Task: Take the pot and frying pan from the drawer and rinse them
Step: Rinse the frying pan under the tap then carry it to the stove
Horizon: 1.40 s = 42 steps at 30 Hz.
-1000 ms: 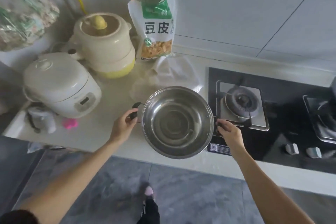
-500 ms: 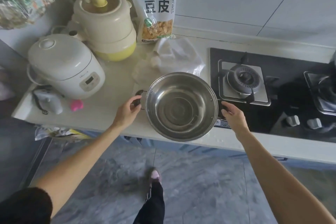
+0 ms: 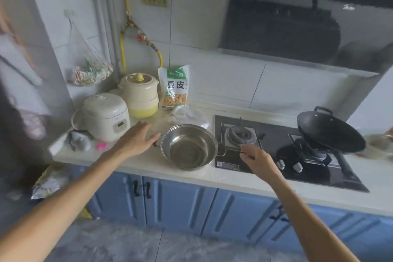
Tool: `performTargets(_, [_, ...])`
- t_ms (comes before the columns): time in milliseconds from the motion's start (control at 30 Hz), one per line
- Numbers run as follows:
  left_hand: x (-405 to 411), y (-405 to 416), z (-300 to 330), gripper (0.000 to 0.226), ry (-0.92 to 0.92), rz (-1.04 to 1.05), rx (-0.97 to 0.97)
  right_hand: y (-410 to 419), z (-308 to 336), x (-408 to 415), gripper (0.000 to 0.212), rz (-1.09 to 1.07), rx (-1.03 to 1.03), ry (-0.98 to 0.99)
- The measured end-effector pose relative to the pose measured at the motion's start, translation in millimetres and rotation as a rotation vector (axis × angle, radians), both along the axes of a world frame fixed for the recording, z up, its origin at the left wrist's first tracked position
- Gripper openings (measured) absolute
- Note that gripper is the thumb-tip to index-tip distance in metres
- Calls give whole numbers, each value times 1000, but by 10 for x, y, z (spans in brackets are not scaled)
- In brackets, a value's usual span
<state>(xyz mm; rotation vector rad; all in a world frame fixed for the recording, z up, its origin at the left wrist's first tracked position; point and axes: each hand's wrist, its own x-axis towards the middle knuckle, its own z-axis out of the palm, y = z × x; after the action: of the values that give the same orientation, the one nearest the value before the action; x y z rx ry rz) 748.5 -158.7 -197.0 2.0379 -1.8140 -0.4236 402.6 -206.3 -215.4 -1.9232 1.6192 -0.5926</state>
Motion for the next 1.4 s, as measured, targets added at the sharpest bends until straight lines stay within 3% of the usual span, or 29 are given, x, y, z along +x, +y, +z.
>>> performTargets(100, [-222,473,726,53,-2,-10,-59,514,744,-108,27,37,-167,57])
performTargets(233, [-372,961,1644,102,165,-39,-129,1090,1745,-174,22,5,-405,59])
performTargets(367, [-465,1276,2348,61,49,-74,-316,1472,2475,-157,24,-78,-635,99])
performTargets(500, [-447,1438,2786,49,-137,17,-520,1711,2870,-57,26,-184,-767,120])
performTargets(667, [-400,1371,2840,44,-160,20,-699,1793,2972,135,32,-240,-797,195])
performTargets(1000, [-648,879,2439,51,-124,-68,-681,1768,2672,-74,36,-389,-696,317])
performTargets(1167, [-1489,564,2390,72,-66,-248,-632,1844,2591,-716,34,-562,-651,360])
performTargets(1400, [-3412,321,2239,70,9,-483,-686,2251,2256,-2255,33,-869,-595,380])
